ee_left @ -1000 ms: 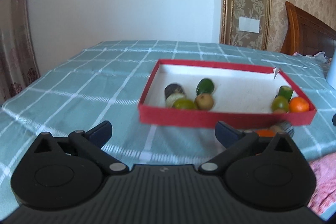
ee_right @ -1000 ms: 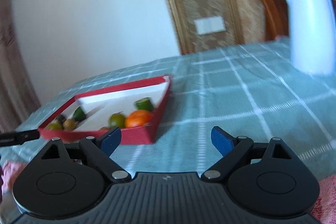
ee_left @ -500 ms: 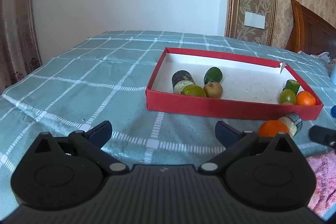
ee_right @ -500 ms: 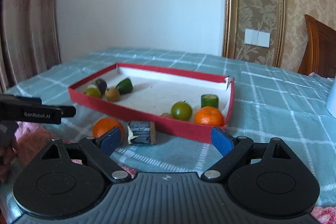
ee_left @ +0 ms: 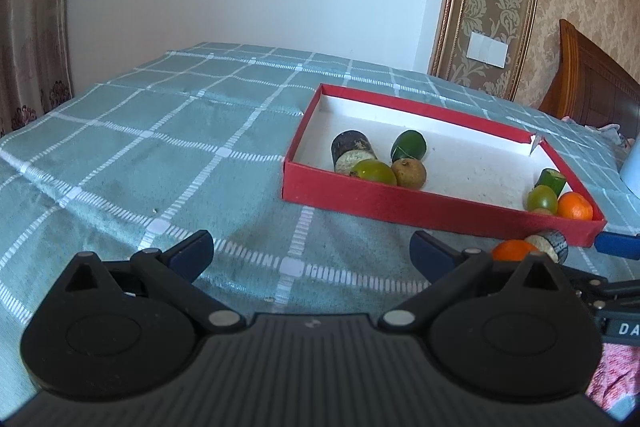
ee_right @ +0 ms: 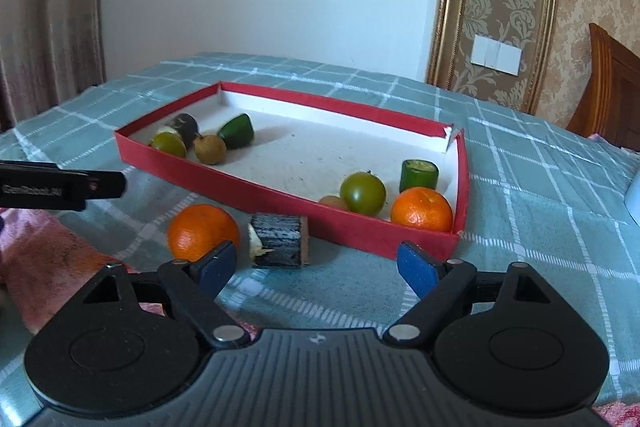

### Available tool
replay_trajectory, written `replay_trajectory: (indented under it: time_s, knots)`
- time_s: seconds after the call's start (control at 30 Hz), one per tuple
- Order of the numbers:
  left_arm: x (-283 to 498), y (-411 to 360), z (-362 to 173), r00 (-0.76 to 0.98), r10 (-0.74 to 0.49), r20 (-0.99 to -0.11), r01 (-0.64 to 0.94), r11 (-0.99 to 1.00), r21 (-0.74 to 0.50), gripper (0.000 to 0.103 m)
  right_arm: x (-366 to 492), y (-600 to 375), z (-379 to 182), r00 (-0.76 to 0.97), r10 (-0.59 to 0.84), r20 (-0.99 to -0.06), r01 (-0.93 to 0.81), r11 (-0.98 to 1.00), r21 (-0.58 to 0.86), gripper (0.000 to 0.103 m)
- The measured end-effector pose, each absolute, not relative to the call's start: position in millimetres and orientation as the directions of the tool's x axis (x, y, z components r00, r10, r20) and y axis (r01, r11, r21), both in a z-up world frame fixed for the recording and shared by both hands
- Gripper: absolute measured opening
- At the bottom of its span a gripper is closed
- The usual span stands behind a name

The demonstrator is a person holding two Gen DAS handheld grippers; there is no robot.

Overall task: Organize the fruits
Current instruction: 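Move the right tool to the bark-covered wooden block and grasp it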

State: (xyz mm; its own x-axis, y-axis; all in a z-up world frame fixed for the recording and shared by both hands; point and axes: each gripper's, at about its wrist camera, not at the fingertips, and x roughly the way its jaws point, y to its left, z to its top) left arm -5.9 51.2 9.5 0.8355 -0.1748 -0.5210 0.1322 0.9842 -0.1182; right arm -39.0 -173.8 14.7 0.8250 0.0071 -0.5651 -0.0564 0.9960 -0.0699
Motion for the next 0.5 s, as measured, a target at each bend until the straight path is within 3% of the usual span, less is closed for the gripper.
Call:
replay_trajectory:
  time_s: [0.3, 0.5]
  knots:
    - [-4, 49, 9, 0.830, -0.165, -0.533, 0.129, 0.986, -0.104, 0.103, -30, -175, 11, 0.813, 0.010, -0.582, -0.050, 0.997, -0.052, 0.087]
    - [-3, 49, 8, 0.829, -0.162, -0.535, 0.127, 0.987, -0.102, 0.103, -20, -171, 8, 0.795, 0.039, -0.606, -0.069, 0.997, -0.025, 0.068]
